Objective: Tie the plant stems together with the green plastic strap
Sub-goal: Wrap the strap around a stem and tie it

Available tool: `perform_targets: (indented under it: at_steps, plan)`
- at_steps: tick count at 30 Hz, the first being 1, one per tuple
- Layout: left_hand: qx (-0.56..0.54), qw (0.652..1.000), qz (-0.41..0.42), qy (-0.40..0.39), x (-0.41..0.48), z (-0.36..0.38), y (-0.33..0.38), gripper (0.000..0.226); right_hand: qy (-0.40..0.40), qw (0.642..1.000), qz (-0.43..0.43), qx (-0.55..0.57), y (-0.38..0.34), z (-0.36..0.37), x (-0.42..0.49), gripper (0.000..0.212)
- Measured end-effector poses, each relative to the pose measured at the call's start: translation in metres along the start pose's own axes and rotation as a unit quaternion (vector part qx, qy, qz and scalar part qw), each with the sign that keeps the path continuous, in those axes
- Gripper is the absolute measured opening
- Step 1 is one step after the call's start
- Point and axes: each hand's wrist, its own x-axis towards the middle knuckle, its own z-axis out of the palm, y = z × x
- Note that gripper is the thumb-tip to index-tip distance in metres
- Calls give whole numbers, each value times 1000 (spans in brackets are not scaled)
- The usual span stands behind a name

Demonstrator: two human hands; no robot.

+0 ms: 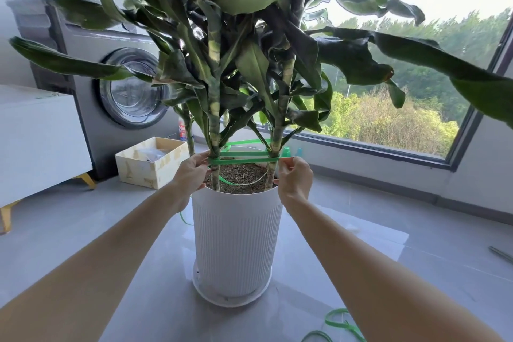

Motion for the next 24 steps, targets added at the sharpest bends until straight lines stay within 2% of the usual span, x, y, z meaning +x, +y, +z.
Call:
perform_targets:
  at_steps: [9, 13, 15, 18, 21, 22, 24]
  plan:
    - [14, 1000, -3, -15, -1, -1, 3, 35, -30, 993, -57, -98, -7, -13, -6, 21]
    - [28, 1000, -2, -10, -3, -1, 5, 36, -80, 975, -88, -188, -10, -28, -5, 38]
    - [37, 999, 12, -4, -7, -1, 9, 35, -92, 964, -117, -219, -9, -32, -2, 39]
    - [87, 993, 63, 48, -14, 2, 12, 28, -79, 959, -142, -232, -7, -34, 4, 28]
    - [201, 952, 169, 156, -23, 1, 13, 10, -58, 968, -130, -207, -8, -31, 3, 20]
    - [238, 934, 214, 156, -25, 1, 13, 9, -51, 971, -122, -201, -9, -29, 3, 19]
    - [282, 914, 276, 97, -26, 5, 14, 9, -39, 973, -112, -200, -9, -27, 1, 19]
